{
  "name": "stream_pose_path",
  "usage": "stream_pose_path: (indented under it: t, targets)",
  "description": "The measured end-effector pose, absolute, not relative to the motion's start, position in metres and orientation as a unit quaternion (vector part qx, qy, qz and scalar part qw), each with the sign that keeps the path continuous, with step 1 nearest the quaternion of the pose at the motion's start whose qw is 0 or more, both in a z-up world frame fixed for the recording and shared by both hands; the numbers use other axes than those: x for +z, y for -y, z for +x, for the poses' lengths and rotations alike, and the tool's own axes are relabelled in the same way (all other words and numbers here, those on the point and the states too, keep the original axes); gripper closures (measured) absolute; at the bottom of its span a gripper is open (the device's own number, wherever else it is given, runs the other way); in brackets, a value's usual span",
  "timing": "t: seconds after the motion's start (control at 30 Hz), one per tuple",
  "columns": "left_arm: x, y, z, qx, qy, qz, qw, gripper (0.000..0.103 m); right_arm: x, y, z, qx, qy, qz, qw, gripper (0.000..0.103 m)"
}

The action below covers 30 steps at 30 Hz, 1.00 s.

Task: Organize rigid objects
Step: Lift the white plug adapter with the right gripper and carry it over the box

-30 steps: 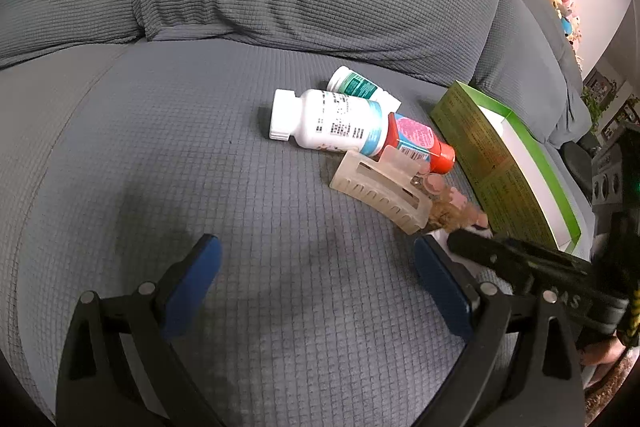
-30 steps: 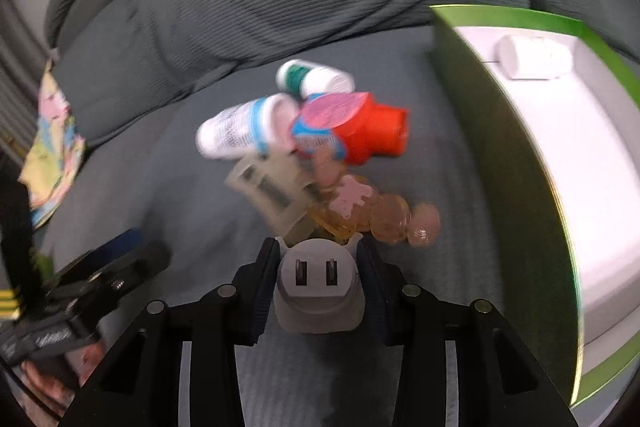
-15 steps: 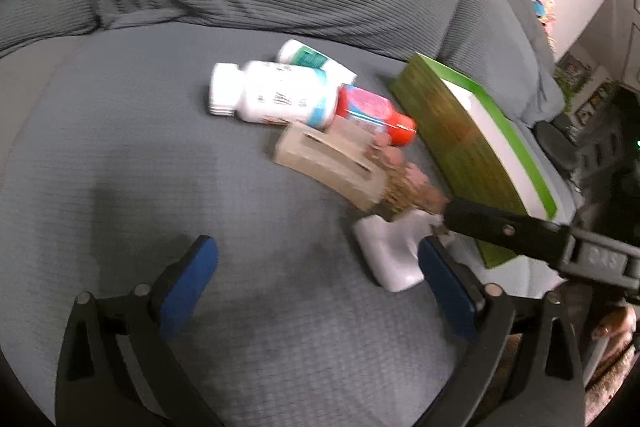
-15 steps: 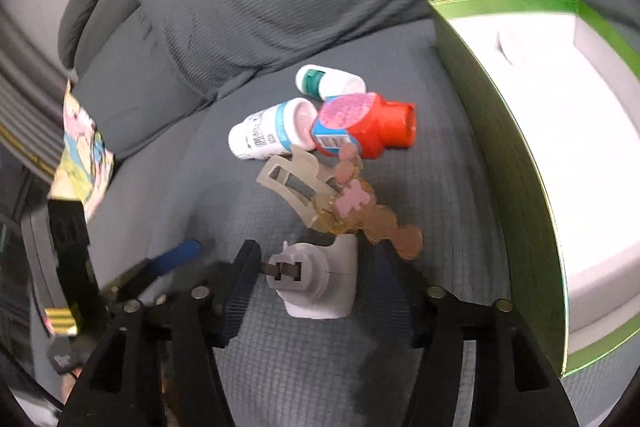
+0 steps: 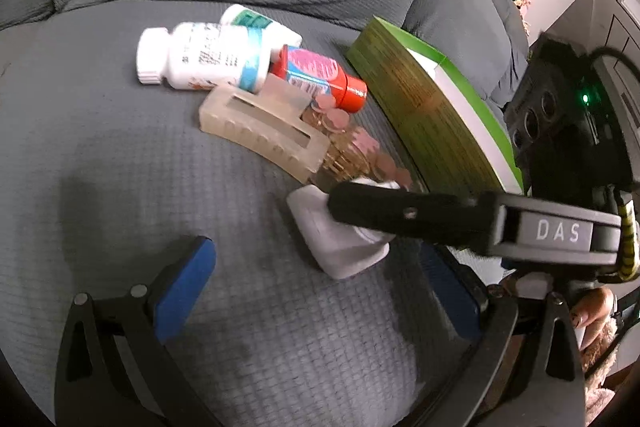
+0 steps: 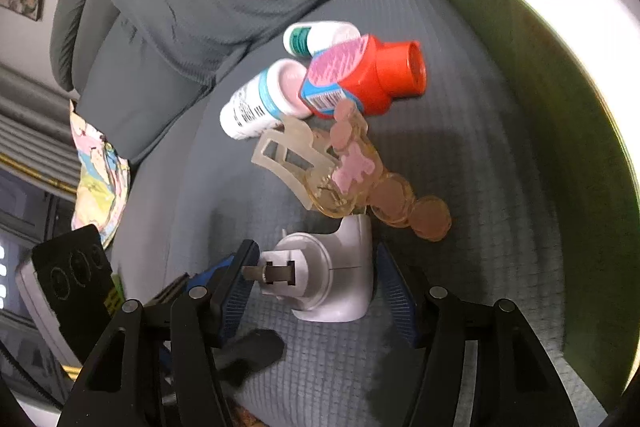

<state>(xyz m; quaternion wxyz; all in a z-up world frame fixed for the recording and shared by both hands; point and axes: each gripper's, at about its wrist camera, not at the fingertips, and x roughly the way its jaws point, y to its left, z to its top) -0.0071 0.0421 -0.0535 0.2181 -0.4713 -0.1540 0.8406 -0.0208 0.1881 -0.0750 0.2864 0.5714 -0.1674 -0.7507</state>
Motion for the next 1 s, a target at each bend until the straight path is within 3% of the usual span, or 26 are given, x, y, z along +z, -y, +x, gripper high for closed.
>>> stream_pose_path:
  t: [0.33,0.37,0.4,0.53,1.0]
  targets:
    - [-0.058,-0.067,-0.012,0.855,0.124,-0.454,0.216,0.005,-0.083,-0.183,-0.019,-0.757,0.160,0.556,0.303,0.040]
    - [-0.058,-0.068,-0.011,0.854,0.127,-0.451,0.226,0.012,-0.083,-0.183,-0.019,-0.758,0.161,0.554,0.304,0.040]
    - [-0.057,-0.069,-0.011,0.852,0.132,-0.448,0.236,0.026,-0.084,-0.185,-0.019,-0.758,0.163,0.552,0.306,0.040]
    - [-0.058,-0.076,-0.013,0.857,0.117,-0.446,0.228,0.041,-0.087,-0.192,-0.019,-0.756,0.177,0.547,0.311,0.041]
    - [-0.014,-0.100,0.004,0.888,0.086,-0.375,0.251,0.042,-0.043,-0.210,-0.001,-0.797,0.155,0.492,0.314,0.045]
